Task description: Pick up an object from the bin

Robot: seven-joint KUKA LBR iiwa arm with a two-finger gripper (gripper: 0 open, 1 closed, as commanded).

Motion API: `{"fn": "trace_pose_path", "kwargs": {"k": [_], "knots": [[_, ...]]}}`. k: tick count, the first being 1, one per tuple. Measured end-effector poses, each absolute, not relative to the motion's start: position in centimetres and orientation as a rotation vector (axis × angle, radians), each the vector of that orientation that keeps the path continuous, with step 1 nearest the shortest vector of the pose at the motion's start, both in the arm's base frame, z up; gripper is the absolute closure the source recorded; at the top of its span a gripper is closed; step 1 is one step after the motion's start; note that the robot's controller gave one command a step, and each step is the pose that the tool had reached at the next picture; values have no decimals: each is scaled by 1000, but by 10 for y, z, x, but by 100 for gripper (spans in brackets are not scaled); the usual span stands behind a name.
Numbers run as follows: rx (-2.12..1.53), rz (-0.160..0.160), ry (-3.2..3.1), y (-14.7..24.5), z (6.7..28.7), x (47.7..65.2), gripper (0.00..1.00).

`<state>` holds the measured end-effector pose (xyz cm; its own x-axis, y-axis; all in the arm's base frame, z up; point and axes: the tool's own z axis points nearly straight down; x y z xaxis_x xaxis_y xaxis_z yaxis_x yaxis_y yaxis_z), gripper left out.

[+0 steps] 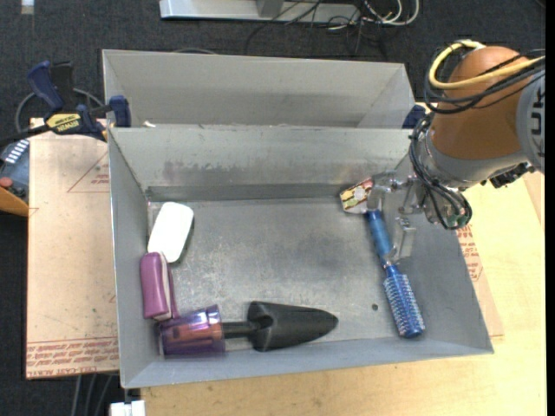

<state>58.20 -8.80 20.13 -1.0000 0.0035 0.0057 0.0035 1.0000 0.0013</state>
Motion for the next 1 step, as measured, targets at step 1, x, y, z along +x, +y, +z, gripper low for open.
{"fn": "trace_pose_path", "kwargs": {"k": [1], "knots": [[0,-1,-3144,-87,206,583,0]]}}
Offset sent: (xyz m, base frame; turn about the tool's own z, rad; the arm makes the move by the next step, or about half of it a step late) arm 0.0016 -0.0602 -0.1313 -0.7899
